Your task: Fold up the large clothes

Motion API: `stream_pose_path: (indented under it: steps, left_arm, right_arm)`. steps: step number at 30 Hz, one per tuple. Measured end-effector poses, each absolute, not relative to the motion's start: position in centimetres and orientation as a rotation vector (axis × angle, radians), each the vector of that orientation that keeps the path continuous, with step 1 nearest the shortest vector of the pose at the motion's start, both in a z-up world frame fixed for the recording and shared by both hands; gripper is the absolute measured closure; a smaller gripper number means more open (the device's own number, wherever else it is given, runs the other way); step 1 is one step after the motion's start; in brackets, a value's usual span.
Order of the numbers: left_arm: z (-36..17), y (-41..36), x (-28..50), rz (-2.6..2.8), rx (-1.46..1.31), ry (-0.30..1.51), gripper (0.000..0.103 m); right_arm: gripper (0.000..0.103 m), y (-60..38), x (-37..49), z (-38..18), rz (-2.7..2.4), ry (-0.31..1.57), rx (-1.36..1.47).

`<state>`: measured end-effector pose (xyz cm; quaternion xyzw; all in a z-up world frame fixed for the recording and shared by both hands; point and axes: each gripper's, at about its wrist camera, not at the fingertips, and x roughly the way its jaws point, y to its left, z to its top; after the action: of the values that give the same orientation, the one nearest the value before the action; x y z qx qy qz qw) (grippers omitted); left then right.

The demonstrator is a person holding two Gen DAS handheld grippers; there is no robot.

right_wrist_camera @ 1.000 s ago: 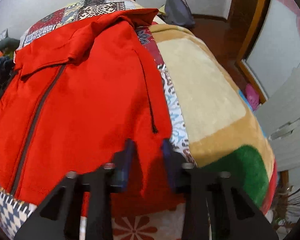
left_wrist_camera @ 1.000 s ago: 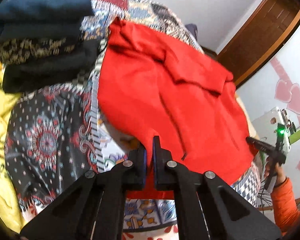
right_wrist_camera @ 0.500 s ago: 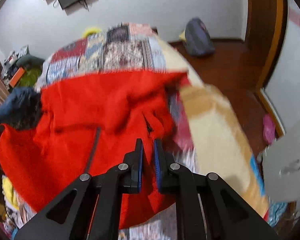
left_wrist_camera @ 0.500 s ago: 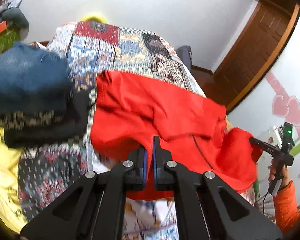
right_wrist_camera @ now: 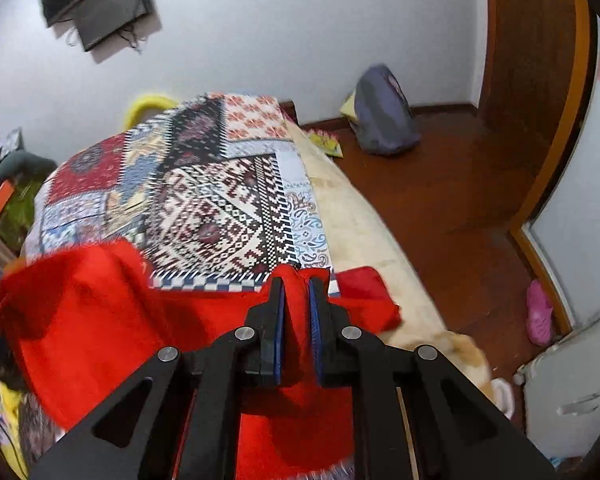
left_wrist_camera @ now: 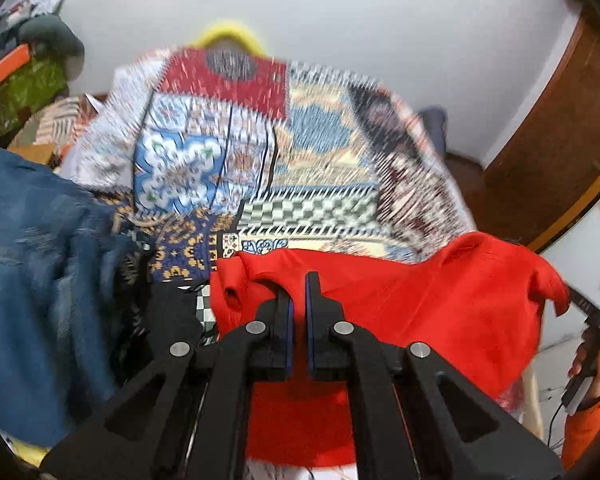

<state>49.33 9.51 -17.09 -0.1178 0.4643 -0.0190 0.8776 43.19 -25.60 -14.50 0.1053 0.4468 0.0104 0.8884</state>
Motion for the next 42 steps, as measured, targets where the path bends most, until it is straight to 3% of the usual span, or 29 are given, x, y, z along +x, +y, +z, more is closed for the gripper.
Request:
stream_pose_path:
  steps: [4, 10, 12, 14, 16, 19, 27, 36, 42]
  left_arm:
    - [-20.3, 9.0, 51.7, -0.015, -0.191, 1.055, 0.098]
    - [-18.8, 9.5, 52.2, -0.044, -0.207, 1.052, 0.096]
    - [-17.0, 10.1, 51.8, -0.046, -0.241, 1.016, 0.09]
    - [-15.1, 10.6, 51.5, -0.036, -0.25, 0.959, 0.069]
    - [-13.1, 11.3, 51.0, 0.0, -0.252, 0.903, 0.064]
    - [-11.1, 11.5, 50.1, 0.004, -0.237, 0.873, 0.064]
    - [-13.4, 7.3, 47.4, -0.056, -0.081, 0.931, 0.064]
    - [-20.3, -0.1, 45.5, -0.176, 0.09, 1.007, 0.062]
    - [-23.5, -2.7, 45.2, -0.207, 0.149, 1.035, 0.061]
  right_arm:
    - [0.086, -25.9, 44.5, -16.0, -0.027, 0.92, 0.252]
    - [0.082, -26.6, 44.6, -14.6, -0.033, 0.906, 0.285]
    - [0.082, -26.0, 43.9, -13.2, -0.009, 0.889, 0.257]
    - [0.079, -25.1, 43.5, -12.1, 0.029, 0.874, 0.22]
    - [0.07, -23.9, 42.9, -10.9, 0.072, 0.854, 0.181]
    - [0.054, -21.5, 41.3, -8.8, 0.137, 0.802, 0.126]
    - [0.042, -14.6, 39.7, -9.8, 0.298, 0.81, 0.024]
    - [0.041, -9.5, 38.6, -17.8, 0.381, 0.949, -0.057]
    - [0.041, -9.2, 38.2, -20.3, 0.383, 0.977, -0.09]
